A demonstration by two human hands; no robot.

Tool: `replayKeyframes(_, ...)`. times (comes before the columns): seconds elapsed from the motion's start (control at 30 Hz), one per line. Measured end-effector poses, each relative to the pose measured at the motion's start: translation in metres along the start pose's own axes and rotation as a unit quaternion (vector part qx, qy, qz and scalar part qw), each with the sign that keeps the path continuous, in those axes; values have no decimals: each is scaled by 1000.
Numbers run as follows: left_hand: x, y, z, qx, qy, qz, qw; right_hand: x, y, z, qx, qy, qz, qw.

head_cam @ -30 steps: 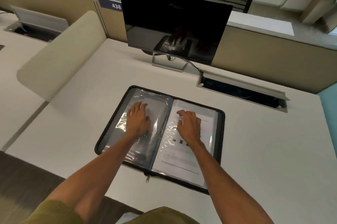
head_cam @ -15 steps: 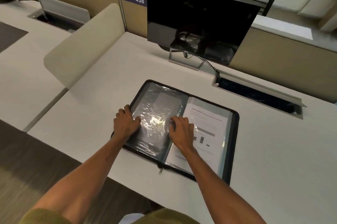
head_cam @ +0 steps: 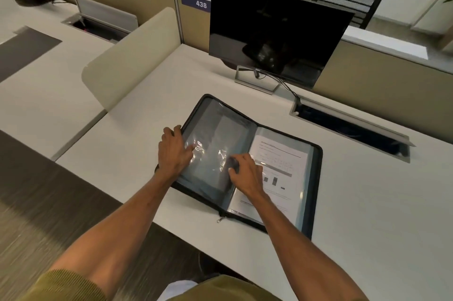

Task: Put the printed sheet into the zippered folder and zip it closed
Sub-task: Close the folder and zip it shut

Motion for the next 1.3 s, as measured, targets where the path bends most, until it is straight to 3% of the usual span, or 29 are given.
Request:
replayKeyframes(0.43,-89,-64,34,-50,38,4,998,-5,-36,56,36,-24,-42,998)
replayKeyframes(0.63,-130,-81,40,-35,60,30,997,1,-63,72,34,-11,-194,980)
replayKeyframes(0.83,-184,-86,45,-25,131,94,987,3,-110,85,11,-36,-383,923)
replayKeyframes(1.0,-222,-58,56,72,228,166,957,-21,-139,89,-13,-4,-429,903)
replayKeyframes(1.13,-243,-17,64,137,258,145,945,-61,-155,93,-27,61,-460,885)
replayKeyframes(1.3,-255,43,78,217,302,112,921,-111,-169,96,-62,104,-429,895)
Point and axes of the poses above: each hand's wrist, its own z-axis away from the middle knuckle, its own y-axis out of the palm, x = y × z, the point moved 4 cm from there along -z, towards the middle knuckle, and after that the axes turned 13 degrees about y, right-handed, at the moved point
